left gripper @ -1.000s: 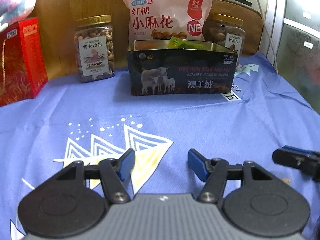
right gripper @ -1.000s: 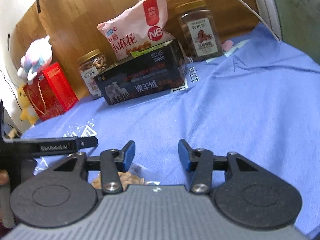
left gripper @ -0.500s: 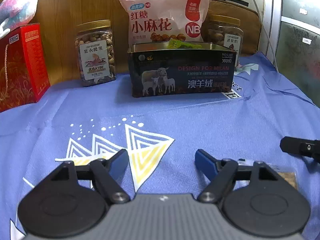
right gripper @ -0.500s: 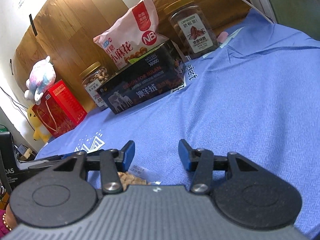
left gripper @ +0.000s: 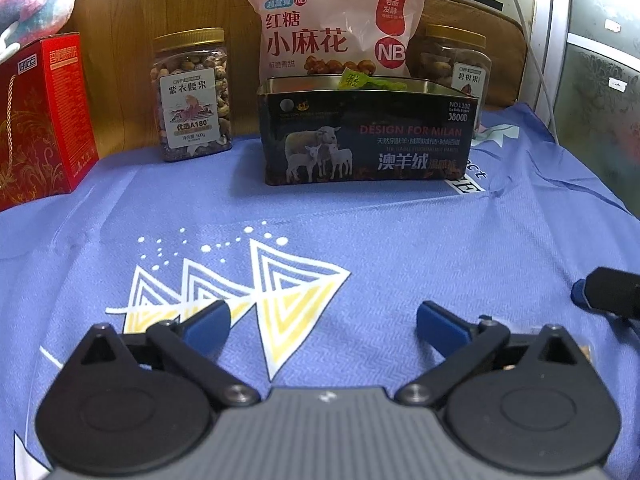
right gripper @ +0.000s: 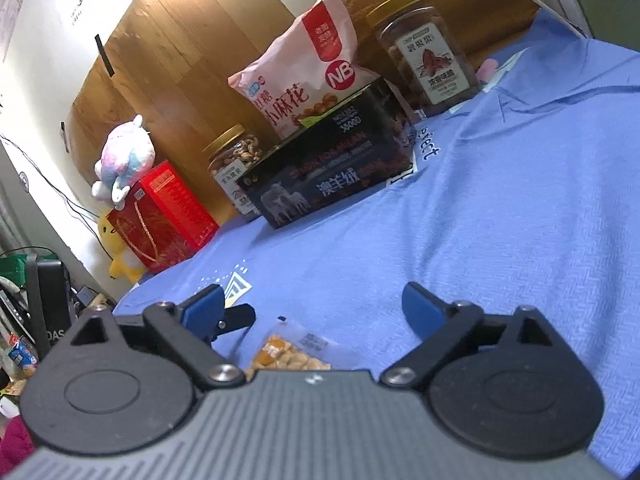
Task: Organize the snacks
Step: 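Move the open left tool back toward the clear nut bag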
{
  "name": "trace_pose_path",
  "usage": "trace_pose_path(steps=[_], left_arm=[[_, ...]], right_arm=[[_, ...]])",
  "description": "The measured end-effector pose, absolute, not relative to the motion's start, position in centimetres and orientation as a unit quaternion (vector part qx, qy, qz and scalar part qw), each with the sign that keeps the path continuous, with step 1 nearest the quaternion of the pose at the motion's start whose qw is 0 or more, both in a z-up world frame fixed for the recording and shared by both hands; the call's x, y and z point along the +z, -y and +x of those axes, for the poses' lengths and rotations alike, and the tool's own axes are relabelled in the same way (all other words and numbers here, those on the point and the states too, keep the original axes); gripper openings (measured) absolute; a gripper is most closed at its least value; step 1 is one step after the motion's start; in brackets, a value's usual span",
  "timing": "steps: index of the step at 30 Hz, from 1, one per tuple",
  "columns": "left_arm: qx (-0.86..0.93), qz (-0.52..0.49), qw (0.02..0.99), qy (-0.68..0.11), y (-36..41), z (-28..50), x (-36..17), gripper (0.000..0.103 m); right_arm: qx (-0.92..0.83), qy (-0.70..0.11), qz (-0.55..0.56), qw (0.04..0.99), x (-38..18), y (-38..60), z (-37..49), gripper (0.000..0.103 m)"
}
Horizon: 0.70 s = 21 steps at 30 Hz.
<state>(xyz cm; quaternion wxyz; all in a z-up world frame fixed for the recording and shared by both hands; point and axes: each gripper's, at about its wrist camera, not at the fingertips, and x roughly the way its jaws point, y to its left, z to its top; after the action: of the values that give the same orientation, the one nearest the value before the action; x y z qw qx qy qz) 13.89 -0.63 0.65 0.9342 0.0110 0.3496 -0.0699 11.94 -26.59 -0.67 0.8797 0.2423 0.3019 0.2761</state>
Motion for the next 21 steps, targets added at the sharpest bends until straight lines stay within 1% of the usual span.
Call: trace_pose_path(steps=[5,14,21], left_arm=[[-0.070,0.008,0.935,-0.349,0.61,13.90,0.67,0.103],[-0.077,-0.010,0.936,-0.344,0.16,13.56,0.81,0.103],[-0.079,-0.005,0.935,-0.344,0.24,13.39,0.84,0.103]], right_arm=[[0.286,-0.302,0.242,0.877,-0.65,26.46,12.07,0.103],[0.288,-0.294,0.247,0.877,-0.79,26.60,11.91,0.103],[0.284,-0.297,0.241,0.879,-0.71,26.43,11.99,0.103]])
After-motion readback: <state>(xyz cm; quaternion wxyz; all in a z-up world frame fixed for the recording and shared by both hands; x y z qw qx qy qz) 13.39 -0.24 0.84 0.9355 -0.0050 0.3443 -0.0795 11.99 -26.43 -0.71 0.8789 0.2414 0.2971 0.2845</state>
